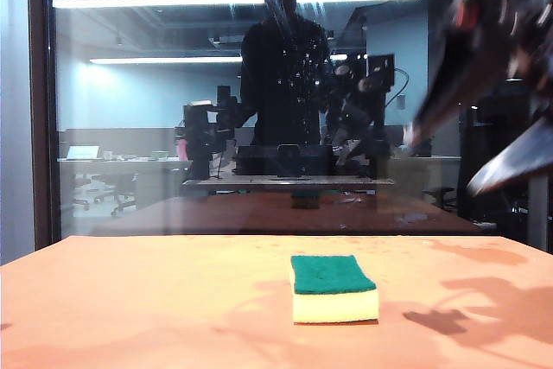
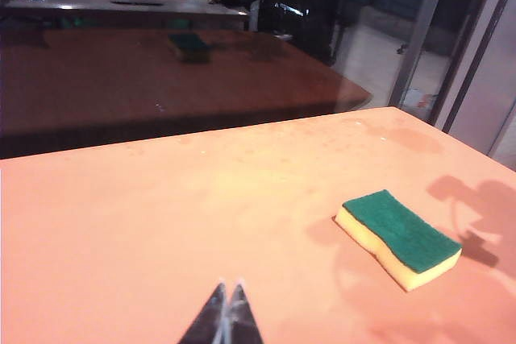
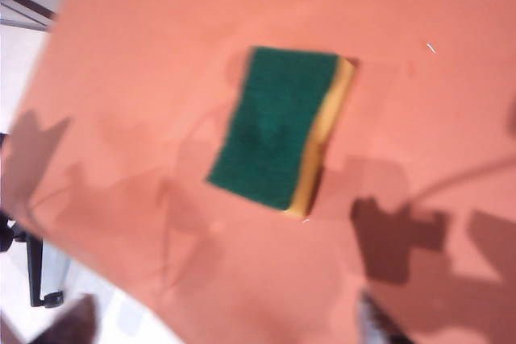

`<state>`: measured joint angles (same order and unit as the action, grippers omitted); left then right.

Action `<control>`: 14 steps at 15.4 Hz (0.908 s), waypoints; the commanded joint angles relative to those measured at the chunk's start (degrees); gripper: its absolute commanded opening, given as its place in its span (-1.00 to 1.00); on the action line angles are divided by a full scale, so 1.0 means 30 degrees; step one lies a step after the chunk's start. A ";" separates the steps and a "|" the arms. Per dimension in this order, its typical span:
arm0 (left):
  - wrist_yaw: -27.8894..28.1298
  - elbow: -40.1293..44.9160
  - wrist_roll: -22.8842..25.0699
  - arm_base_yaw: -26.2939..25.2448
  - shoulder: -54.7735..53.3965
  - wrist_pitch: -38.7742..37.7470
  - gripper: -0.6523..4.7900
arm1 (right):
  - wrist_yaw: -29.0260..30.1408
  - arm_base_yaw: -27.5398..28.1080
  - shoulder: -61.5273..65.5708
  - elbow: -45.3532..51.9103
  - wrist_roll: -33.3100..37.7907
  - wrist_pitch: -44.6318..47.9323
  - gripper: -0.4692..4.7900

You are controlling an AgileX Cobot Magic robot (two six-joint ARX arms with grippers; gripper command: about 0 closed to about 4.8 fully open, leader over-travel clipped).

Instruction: Pick up the sponge from the table, wipe the water off the glass, and finally place the sponge back on the table.

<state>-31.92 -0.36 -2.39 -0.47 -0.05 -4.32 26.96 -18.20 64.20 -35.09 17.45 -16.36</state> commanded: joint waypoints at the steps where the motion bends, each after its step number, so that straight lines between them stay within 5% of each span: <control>1: -0.0095 -0.0066 0.0007 0.0015 -0.0029 0.0029 -0.78 | 0.0219 -0.0415 0.2623 -0.0073 0.0816 0.2557 0.77; 5: -0.0124 -0.0066 0.0007 0.0029 -0.0029 0.0036 -0.78 | 0.0546 -0.0678 0.5370 -0.0248 0.1566 0.4728 0.77; 14: -0.0102 -0.0066 0.0015 0.0015 -0.0029 0.0036 -0.78 | -0.0109 -0.1603 1.1300 -0.4860 0.1632 0.3985 0.77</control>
<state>-31.94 -0.36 -2.39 -0.45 -0.10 -4.62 26.63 -22.65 97.23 -48.62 22.22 -3.99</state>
